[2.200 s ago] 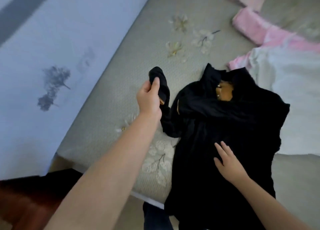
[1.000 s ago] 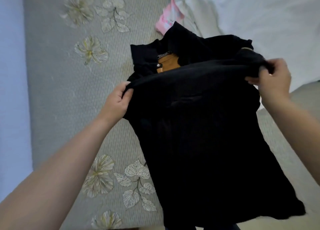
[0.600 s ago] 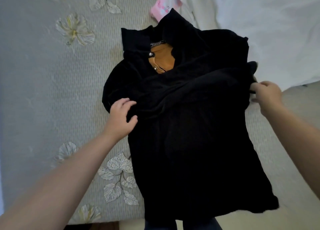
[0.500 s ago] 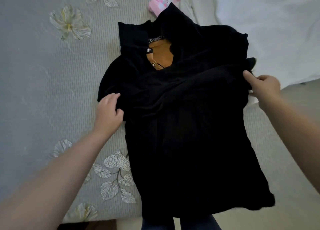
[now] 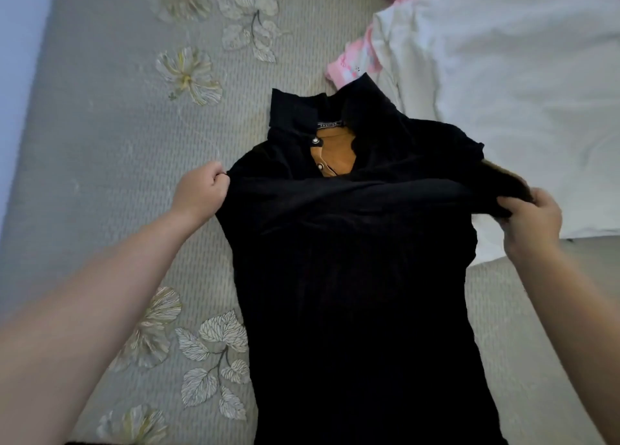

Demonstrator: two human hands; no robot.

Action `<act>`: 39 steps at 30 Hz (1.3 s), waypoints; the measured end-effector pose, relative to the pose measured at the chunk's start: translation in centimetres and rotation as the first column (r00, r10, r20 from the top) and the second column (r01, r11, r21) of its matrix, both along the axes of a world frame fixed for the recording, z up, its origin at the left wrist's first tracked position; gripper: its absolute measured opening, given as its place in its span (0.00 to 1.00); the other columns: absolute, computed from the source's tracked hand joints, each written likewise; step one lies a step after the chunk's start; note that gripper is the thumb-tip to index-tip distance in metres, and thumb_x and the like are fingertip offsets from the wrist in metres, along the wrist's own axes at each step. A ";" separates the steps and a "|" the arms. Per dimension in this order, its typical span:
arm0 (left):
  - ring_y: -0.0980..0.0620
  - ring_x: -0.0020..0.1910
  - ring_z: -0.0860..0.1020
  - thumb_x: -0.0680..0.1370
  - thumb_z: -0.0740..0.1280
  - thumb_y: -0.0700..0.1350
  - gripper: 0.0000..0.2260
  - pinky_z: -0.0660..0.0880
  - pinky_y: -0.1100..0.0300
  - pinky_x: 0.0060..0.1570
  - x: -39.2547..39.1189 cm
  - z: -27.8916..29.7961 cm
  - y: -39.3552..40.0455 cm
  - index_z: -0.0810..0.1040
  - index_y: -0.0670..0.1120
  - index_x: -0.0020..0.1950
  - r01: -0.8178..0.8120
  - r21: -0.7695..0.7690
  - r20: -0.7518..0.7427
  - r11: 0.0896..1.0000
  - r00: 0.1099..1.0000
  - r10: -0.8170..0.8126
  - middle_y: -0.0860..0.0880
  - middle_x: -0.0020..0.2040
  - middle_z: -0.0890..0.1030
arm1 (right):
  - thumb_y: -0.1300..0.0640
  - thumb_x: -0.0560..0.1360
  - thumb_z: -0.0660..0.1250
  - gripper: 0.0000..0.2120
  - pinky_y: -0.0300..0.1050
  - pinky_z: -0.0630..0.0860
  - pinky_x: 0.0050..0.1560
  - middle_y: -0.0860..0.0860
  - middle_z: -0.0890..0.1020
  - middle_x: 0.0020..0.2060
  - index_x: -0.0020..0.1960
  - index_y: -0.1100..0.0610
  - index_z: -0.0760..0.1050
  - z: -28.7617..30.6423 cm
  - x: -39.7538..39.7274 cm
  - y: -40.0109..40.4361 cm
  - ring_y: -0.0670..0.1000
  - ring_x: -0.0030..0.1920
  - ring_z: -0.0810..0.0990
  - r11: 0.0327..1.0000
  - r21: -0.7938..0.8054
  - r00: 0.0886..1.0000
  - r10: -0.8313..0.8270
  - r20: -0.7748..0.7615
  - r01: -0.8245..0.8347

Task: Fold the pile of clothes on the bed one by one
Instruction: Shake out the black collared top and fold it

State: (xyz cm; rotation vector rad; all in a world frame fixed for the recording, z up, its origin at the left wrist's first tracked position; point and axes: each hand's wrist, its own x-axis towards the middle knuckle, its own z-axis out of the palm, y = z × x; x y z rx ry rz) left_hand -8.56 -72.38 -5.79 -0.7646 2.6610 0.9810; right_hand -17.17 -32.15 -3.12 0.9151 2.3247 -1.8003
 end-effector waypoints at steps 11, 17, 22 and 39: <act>0.38 0.45 0.77 0.72 0.66 0.49 0.17 0.73 0.47 0.46 2.0 -1.7 5.0 0.77 0.35 0.49 0.404 -0.459 -0.107 0.792 0.859 -0.500 0.38 0.44 0.79 | 0.54 0.76 0.63 0.10 0.37 0.68 0.37 0.48 0.74 0.34 0.37 0.57 0.70 -2.9 1.2 -0.2 0.46 0.37 0.73 0.973 0.079 0.951 0.192 0.244 -0.217; 0.38 0.37 0.76 0.68 0.67 0.28 0.06 0.70 0.51 0.33 4.9 -2.5 5.8 0.78 0.34 0.43 0.453 -0.415 0.068 0.789 0.880 -0.470 0.36 0.36 0.77 | 0.59 0.75 0.66 0.05 0.33 0.69 0.37 0.46 0.76 0.36 0.41 0.57 0.73 -1.7 -0.9 -1.4 0.45 0.39 0.75 0.955 0.153 0.954 0.219 0.207 -0.252; 0.38 0.33 0.76 0.70 0.62 0.34 0.06 0.74 0.48 0.30 4.2 -1.5 4.3 0.77 0.34 0.39 0.280 -0.394 -0.230 0.875 0.892 -0.389 0.36 0.34 0.77 | 0.68 0.74 0.60 0.15 0.30 0.71 0.31 0.47 0.74 0.32 0.34 0.52 0.72 2.0 -3.4 -2.9 0.40 0.31 0.73 0.988 -0.002 0.987 0.153 0.043 -0.153; 0.36 0.56 0.74 0.74 0.65 0.36 0.12 0.71 0.43 0.53 3.7 -2.2 8.0 0.77 0.34 0.56 0.400 -0.397 -0.063 0.826 0.886 -0.459 0.36 0.55 0.78 | 0.42 0.75 0.59 0.21 0.44 0.64 0.38 0.54 0.72 0.33 0.33 0.58 0.69 -2.1 1.3 -0.9 0.55 0.38 0.71 0.737 0.489 0.855 0.234 0.463 -0.467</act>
